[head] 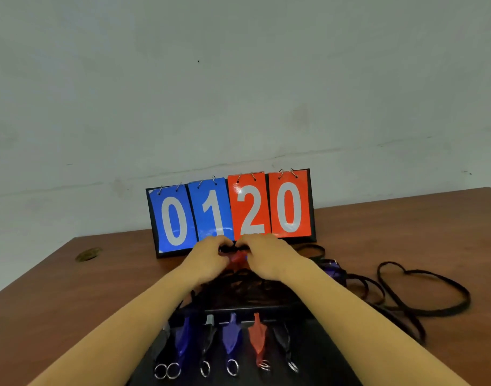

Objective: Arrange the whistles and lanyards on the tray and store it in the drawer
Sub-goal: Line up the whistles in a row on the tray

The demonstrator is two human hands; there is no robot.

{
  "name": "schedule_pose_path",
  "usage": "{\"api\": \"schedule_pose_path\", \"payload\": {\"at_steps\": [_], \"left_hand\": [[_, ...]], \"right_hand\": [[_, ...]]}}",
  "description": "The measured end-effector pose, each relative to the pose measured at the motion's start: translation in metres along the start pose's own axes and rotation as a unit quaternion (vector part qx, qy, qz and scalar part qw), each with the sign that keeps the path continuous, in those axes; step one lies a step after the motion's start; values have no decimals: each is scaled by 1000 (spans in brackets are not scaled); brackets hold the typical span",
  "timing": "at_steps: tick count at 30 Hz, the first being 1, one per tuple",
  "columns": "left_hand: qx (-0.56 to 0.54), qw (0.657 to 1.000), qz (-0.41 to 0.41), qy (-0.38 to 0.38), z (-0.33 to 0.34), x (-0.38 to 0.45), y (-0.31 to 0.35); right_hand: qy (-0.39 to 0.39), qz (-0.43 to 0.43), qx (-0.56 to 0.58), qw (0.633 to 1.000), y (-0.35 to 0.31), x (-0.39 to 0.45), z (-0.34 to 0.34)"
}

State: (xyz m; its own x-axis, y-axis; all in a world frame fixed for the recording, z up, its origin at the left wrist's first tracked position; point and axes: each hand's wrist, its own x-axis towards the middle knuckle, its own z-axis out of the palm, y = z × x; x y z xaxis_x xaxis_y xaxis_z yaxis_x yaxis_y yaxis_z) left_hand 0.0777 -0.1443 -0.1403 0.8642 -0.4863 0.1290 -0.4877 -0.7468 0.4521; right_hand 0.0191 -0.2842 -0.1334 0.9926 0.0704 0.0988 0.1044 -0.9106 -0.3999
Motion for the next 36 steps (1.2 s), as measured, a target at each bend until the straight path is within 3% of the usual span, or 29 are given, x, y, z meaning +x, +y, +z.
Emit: {"api": "schedule_pose_path", "payload": {"at_steps": [3,6,13,19,24,27,32,36], "left_hand": [[40,998,-7,-39,9,8,-5],[52,998,-23,-42,9,12,-8],[-45,995,-35,77,7,-2,-18],[-165,972,4,170,-24,-34,-1],[-213,953,51,209,-48,-61,26],[-238,950,79,186,-45,-82,48],[-234,954,154,108,-11,-112,81],[-194,954,202,106,18,-119,96]], "right_hand": [[-14,1,-20,1000,1,14,14],[31,4,-66,997,3,20,17],[63,49,-42,996,1,20,20],[212,49,-29,976,-8,-19,5],[212,67,68,973,-8,-82,-18],[187,83,161,966,-2,-120,-24],[161,178,201,950,21,-151,-19],[159,220,262,926,26,-156,-20]]}}
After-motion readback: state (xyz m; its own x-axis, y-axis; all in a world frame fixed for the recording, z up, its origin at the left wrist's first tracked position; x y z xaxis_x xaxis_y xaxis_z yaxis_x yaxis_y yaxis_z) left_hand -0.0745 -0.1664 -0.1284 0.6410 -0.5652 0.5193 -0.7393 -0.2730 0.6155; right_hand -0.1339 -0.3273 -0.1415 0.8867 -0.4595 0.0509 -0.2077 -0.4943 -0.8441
